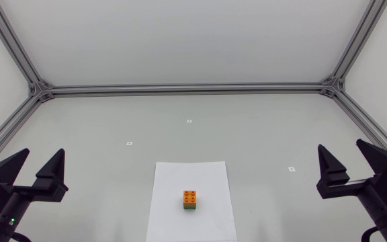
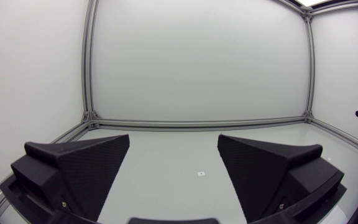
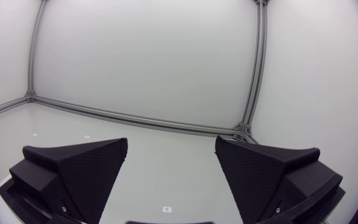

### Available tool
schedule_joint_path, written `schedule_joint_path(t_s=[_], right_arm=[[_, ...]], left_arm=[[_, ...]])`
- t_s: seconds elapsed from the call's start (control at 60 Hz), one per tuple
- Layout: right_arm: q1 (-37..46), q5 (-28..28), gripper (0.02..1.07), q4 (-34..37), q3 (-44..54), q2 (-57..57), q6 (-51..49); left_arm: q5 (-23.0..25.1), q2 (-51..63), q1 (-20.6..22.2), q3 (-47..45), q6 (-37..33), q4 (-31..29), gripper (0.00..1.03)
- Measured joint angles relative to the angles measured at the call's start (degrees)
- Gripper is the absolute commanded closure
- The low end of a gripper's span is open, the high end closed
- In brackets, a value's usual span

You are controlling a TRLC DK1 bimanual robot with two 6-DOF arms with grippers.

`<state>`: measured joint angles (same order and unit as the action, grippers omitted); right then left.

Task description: Pick up the orange 2x2 brick with the right arm and stack it on top of the green 2x2 brick in the center

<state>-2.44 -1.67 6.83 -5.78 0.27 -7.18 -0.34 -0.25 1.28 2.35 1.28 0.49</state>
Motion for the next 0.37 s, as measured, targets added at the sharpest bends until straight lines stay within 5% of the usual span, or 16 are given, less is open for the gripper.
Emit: schedule_joint_path(t_s=[0.367], right_arm=[[2.03,1.49,0.07,-5.84,4.42,0.02,5.70]], left_arm=[[0.00,0.00,0.00,0.00,-0.02,0.00,0.04]])
